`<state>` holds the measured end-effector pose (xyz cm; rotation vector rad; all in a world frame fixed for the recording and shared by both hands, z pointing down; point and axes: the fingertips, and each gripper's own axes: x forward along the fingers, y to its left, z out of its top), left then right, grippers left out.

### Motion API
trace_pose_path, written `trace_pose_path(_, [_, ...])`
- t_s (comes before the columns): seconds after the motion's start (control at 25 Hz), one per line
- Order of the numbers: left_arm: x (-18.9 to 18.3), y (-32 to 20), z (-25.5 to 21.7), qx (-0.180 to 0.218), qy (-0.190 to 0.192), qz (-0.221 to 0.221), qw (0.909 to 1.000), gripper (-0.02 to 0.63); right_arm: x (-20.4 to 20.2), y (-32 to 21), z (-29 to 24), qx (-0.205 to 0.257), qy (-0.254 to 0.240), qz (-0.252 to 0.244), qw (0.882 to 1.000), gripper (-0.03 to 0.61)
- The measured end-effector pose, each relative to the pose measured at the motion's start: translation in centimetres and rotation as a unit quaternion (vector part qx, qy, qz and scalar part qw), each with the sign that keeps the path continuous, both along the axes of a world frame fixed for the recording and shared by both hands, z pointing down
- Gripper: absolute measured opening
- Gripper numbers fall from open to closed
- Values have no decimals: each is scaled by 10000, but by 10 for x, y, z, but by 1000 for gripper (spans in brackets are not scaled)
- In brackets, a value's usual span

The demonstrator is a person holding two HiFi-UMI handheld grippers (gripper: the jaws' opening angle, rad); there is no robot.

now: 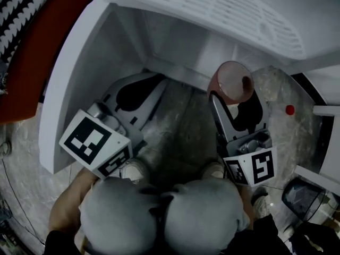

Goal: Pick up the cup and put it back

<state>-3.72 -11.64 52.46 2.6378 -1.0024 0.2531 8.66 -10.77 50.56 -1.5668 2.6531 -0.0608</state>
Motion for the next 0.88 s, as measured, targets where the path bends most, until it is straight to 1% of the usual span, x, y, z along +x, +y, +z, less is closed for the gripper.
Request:
trace_pose_path(0.08, [-1, 3, -3, 46, 16, 13, 10000, 18, 12, 10, -10, 28, -115, 41, 9999, 337])
trace_pose_path(0.28, [-4, 8, -13, 161, 73, 16, 9998, 18, 35, 38, -34, 90, -100, 59, 9999, 337])
trace_pose_path(0.4, [-3, 10, -19, 238, 123, 18, 9996, 18, 43, 49, -48, 169, 5, 88, 9998, 337])
trace_pose_path(0.52, [-1, 12, -24, 294, 136, 28, 9995, 18, 55, 54, -58, 173, 100, 313, 9993, 337])
trace_pose_path(0.6, [-3, 13, -27, 313, 137, -41, 9994, 18, 65, 56, -65, 166, 116, 515, 9985, 337])
trace_pose_path(0.8, [-7, 11, -38, 408, 249, -266, 9985, 18, 85, 62, -79, 168, 45, 889, 9959, 337])
trace_pose_path(0.88, [-7, 7, -43, 490, 224, -329, 9980, 18, 91, 62, -84, 164, -4, 1015, 9947, 337])
